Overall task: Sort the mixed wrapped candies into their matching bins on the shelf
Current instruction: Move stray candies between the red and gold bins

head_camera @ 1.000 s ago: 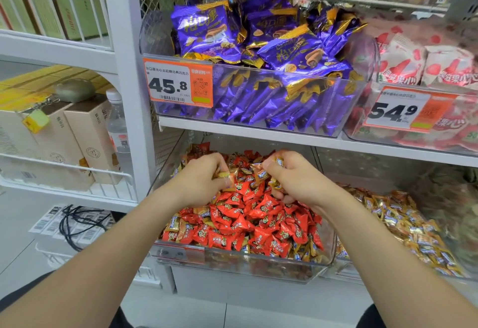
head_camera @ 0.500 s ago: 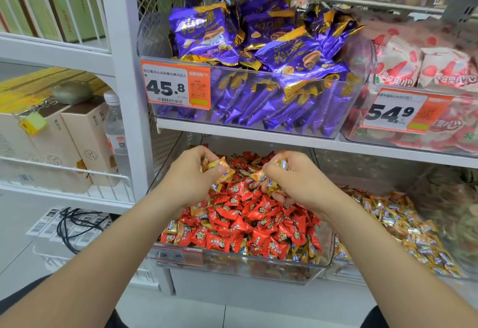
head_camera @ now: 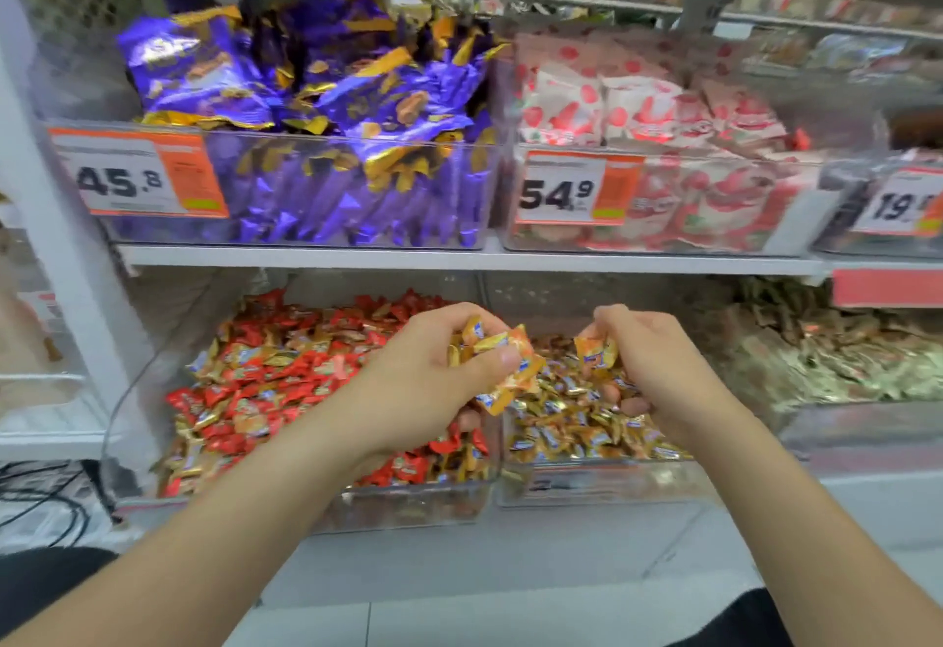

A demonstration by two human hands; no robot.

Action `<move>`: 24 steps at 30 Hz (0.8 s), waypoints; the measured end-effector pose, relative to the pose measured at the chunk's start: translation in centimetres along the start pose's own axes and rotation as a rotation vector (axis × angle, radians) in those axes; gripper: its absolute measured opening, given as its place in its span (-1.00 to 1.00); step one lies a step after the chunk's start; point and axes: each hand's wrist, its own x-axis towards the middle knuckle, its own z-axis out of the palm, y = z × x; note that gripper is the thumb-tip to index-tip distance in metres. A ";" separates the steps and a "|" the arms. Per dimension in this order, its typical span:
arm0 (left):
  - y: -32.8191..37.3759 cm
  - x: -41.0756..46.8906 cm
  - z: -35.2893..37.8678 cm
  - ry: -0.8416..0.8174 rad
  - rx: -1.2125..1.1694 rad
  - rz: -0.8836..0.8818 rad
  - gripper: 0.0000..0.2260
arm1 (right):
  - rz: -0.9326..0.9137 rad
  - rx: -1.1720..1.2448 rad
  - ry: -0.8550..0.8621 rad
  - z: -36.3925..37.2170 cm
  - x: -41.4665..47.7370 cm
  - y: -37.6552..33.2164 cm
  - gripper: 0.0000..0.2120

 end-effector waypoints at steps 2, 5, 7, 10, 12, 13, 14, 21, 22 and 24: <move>0.3 1.9 2.9 0.026 0.160 0.090 -0.92 | 0.012 -0.130 0.136 -2.3 1.5 2.5 -0.65; -0.8 5.8 7.0 0.110 0.426 0.098 -0.91 | -0.027 -0.387 0.220 -5.1 3.2 5.9 -0.55; -1.9 8.1 9.3 0.146 0.451 0.046 -0.91 | -0.004 -0.393 0.109 -6.4 3.5 7.0 -0.57; -2.5 10.5 11.4 -0.036 0.405 -0.127 -0.66 | 0.060 -0.224 -0.143 -7.7 2.6 6.8 -0.61; -2.6 11.0 11.4 -0.210 0.362 -0.223 -0.51 | 0.010 -0.261 -0.187 -8.4 2.4 6.6 -0.61; -2.6 10.9 11.1 -0.254 0.393 -0.209 -0.51 | -0.046 -0.322 -0.160 -8.6 2.4 6.5 -0.64; -2.5 10.4 10.5 -0.268 0.452 -0.149 -0.54 | -0.102 -0.389 -0.122 -8.7 2.6 6.4 -0.68; -1.8 1.5 2.6 -0.094 0.713 0.407 -0.88 | -0.410 -0.570 -0.113 -2.1 0.2 2.3 -0.80; -2.3 0.8 1.1 -0.029 0.720 0.378 -0.89 | -0.467 -0.571 -0.113 -0.4 -0.6 1.4 -0.80; -3.7 0.0 -2.3 0.136 0.758 0.297 -0.88 | -0.596 -0.560 -0.135 3.4 -2.2 -0.4 -0.77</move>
